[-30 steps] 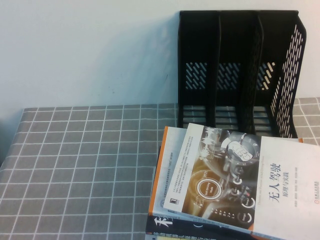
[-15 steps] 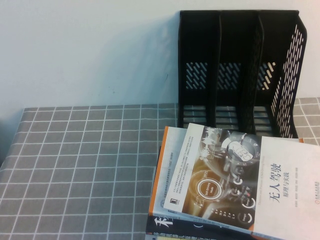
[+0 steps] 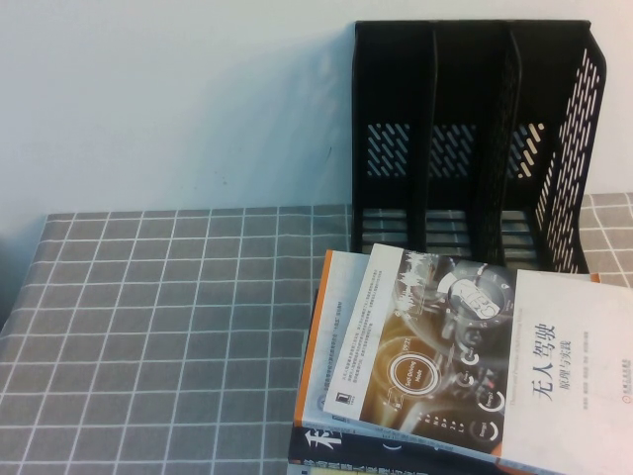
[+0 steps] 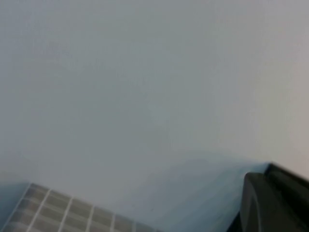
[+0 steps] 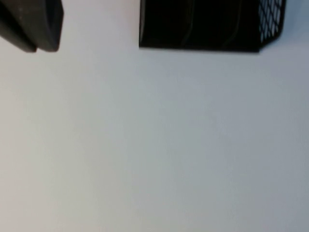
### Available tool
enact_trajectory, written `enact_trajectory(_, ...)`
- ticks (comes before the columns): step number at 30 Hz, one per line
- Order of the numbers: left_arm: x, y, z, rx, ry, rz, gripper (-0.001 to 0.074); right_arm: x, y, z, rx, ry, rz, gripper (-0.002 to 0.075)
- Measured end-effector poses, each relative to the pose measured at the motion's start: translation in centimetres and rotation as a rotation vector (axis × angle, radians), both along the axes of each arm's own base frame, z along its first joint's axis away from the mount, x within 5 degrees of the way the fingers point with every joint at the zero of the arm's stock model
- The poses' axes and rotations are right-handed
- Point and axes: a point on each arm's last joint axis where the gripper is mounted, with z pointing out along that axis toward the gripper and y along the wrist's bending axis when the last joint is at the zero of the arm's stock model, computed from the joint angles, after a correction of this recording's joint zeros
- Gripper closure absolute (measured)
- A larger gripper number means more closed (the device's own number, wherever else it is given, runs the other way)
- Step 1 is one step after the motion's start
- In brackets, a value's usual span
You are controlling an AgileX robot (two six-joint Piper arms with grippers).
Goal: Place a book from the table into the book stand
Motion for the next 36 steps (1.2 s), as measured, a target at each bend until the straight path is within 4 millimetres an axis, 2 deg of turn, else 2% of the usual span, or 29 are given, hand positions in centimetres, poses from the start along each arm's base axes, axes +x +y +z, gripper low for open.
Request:
enact_trajectory(4, 0.5, 0.1, -0.5, 0.096, 0.061, 0.028, 0.0738, 2.2, 0.2, -1.0, -0.063, 0.176, -0.003, 0.0729)
enact_trajectory(7, 0.5, 0.1, -0.6, 0.105, 0.079, 0.031, 0.0738, 2.5, 0.5, -2.2, -0.002, 0.309, 0.037, 0.0729)
enact_trajectory(11, 0.6, 0.2, -1.4, 0.067, 0.171, 0.028, 0.0738, 2.7, 0.9, -4.5, 0.004, 0.581, 0.081, 0.0729)
enact_trajectory(16, 2.2, -0.1, -3.1, 0.049, 0.396, 0.008, 0.0738, 4.7, 1.2, -7.1, -0.025, 0.873, 0.094, 0.0729)
enact_trajectory(20, 4.1, -1.2, -4.3, 0.091, 0.538, -0.109, 0.0738, 7.3, 1.5, -9.0, -0.006, 1.041, 0.109, 0.0729)
enact_trajectory(24, 5.9, -2.8, -5.0, 0.099, 0.605, -0.276, 0.0738, 9.9, 2.2, -10.8, 0.02, 1.142, 0.154, 0.0729)
enact_trajectory(29, 8.3, -4.3, -5.8, 0.097, 0.629, -0.439, 0.0738, 12.4, 2.8, -12.6, 0.037, 1.186, 0.209, 0.0729)
enact_trajectory(33, 10.1, -4.8, -6.2, 0.104, 0.629, -0.493, 0.0738, 13.7, 3.2, -13.7, 0.071, 1.214, 0.229, 0.0729)
enact_trajectory(36, 11.9, -5.0, -6.0, 0.138, 0.645, -0.508, 0.0738, 14.1, 3.8, -13.6, 0.093, 1.183, 0.305, 0.0729)
